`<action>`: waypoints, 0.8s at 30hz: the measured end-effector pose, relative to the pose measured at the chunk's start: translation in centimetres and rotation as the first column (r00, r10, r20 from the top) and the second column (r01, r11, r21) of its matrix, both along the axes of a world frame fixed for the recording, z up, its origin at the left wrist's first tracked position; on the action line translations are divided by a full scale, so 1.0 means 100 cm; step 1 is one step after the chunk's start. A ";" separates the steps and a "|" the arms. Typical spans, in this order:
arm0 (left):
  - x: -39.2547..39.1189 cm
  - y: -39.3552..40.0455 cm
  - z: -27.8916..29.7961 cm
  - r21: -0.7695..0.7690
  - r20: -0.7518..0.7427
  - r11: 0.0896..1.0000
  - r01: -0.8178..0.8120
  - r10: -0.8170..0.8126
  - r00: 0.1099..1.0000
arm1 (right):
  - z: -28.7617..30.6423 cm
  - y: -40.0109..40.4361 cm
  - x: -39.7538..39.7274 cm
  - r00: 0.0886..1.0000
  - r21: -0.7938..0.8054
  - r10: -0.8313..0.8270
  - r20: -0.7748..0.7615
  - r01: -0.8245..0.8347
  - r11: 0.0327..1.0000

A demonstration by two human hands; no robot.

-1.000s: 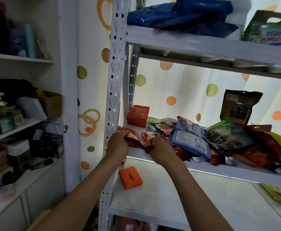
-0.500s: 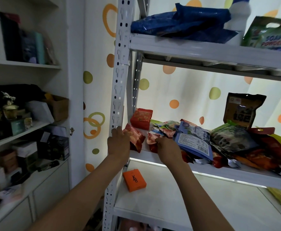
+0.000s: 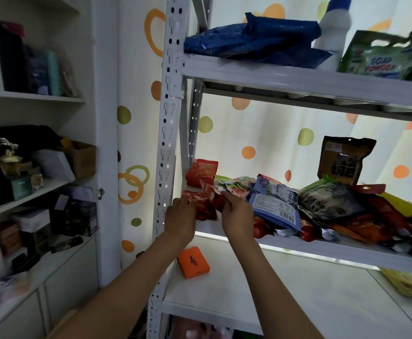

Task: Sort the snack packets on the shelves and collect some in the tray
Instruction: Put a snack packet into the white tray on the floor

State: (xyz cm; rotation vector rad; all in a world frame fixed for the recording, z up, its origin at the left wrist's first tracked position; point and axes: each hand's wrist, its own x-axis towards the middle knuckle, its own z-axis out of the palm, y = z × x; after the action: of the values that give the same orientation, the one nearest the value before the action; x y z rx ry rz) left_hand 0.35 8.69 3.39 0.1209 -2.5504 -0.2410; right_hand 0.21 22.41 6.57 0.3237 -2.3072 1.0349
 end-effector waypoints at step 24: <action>0.236 -0.004 -0.094 0.939 -0.341 -0.176 0.296 -0.357 0.870 | -0.135 -0.035 0.239 0.886 -0.865 0.370 0.280 0.066 0.497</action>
State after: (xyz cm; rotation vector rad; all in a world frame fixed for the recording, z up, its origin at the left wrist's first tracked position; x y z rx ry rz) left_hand 23.99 8.33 -5.97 -0.0175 -1.6608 -2.4114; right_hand 24.06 18.93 -6.95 -0.1481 -1.7562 2.4117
